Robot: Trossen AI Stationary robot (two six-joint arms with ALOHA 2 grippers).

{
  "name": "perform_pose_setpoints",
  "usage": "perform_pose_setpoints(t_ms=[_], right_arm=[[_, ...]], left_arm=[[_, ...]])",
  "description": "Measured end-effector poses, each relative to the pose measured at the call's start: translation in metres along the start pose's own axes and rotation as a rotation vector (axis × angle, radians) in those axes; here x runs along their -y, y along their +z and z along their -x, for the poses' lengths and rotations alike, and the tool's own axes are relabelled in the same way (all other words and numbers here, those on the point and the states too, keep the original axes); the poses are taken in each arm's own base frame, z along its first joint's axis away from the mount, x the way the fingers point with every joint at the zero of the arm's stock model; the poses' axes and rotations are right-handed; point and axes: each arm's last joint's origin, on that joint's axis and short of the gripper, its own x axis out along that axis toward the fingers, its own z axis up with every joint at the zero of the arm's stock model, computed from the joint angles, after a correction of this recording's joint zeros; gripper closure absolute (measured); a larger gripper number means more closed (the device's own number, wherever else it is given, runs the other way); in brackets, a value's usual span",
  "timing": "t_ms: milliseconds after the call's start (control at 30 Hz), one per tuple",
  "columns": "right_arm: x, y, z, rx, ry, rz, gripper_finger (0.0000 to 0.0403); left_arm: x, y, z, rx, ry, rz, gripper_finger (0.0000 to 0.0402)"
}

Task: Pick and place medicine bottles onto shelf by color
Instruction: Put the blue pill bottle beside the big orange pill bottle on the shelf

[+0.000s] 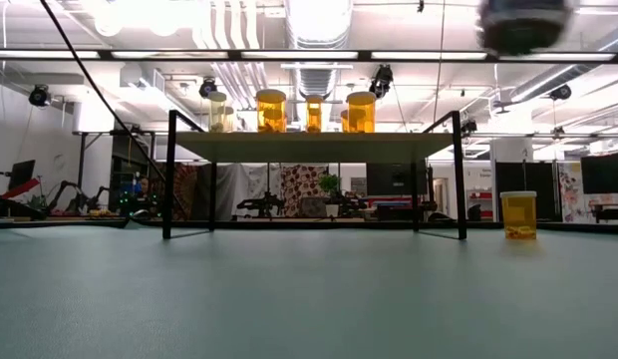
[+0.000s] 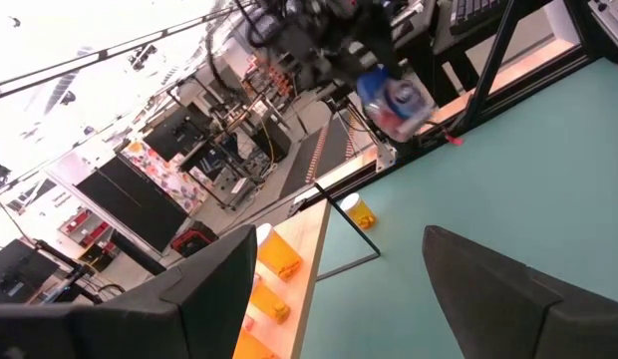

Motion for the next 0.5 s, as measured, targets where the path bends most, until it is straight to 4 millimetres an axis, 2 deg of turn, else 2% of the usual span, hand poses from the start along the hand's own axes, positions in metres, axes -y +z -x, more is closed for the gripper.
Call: perform_pose_setpoints(t_ms=[167,267,500], right_arm=[[-0.009,0.016,0.014,0.108,-0.09,0.343,0.0228],[-0.016,0.03,0.017,0.104,-0.131,0.504,0.0228],[-0.014,0.073,0.016,-0.011,-0.278,0.578,0.0229]], left_arm=[[0.0,0.0,0.0,0.0,0.0,0.001,0.0132],[0.0,0.0,0.0,0.001,0.0,0.001,0.0132],[0.0,0.0,0.0,0.001,0.001,0.002,0.0132]])
